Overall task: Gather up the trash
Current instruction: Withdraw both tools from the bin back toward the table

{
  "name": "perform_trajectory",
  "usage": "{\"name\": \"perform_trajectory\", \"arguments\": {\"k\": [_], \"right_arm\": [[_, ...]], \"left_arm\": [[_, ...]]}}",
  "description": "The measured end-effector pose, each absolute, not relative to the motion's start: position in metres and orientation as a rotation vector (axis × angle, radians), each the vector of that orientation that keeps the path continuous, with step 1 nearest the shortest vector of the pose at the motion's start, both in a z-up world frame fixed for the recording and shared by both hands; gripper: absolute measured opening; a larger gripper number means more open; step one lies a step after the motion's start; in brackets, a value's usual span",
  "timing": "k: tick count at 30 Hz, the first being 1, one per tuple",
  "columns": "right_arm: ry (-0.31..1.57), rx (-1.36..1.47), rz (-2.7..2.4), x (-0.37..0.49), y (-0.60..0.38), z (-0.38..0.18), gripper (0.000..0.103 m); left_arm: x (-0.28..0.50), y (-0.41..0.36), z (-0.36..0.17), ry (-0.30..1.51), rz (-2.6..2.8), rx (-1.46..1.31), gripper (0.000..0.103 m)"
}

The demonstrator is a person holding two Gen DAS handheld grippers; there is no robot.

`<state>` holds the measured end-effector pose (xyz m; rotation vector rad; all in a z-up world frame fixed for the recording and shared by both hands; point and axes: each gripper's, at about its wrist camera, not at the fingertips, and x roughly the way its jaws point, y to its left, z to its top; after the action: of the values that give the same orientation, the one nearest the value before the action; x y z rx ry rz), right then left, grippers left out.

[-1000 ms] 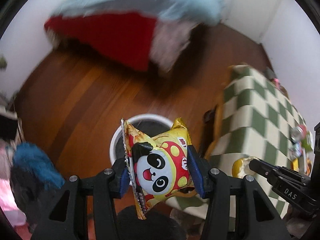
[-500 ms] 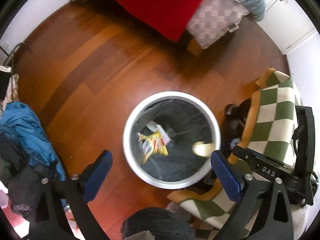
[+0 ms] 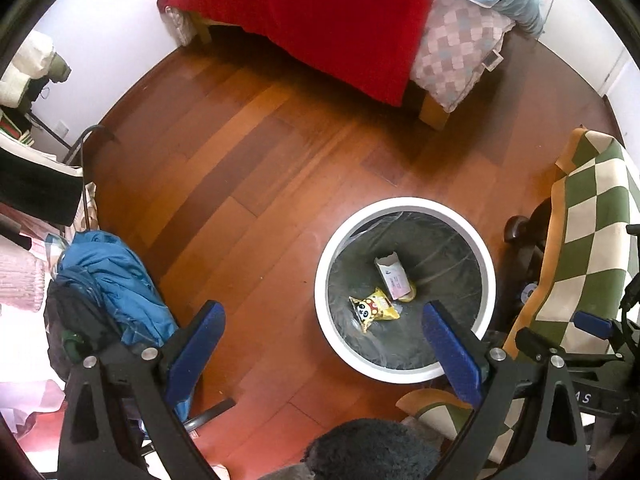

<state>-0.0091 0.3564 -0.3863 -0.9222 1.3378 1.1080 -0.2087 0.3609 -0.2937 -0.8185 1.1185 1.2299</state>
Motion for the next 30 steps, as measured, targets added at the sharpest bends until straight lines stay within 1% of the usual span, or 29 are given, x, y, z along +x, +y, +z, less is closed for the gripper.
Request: {"name": "perform_trajectory", "arguments": {"k": [9,16,25,30], "right_arm": [[1.305,-0.870,1.133,-0.012,0.340,-0.349,0.102],[1.231,-0.797,1.183,-0.014,0.317,-0.296,0.102],[1.198,-0.614,1.236,-0.002,0.258,-0.222,0.102],[1.217,-0.450,1.263,0.015,0.211,-0.185,0.102]], "left_arm": [[-0.204,0.345,-0.270,1.101,1.227,-0.766,0.100],[-0.204,0.322,-0.238,1.055,1.224,-0.725,0.100],[-0.207,0.284,-0.184,0.953,1.223,-0.682,0.100],[-0.205,0.257,-0.153,0.904,1.205,-0.653,0.100]]}}
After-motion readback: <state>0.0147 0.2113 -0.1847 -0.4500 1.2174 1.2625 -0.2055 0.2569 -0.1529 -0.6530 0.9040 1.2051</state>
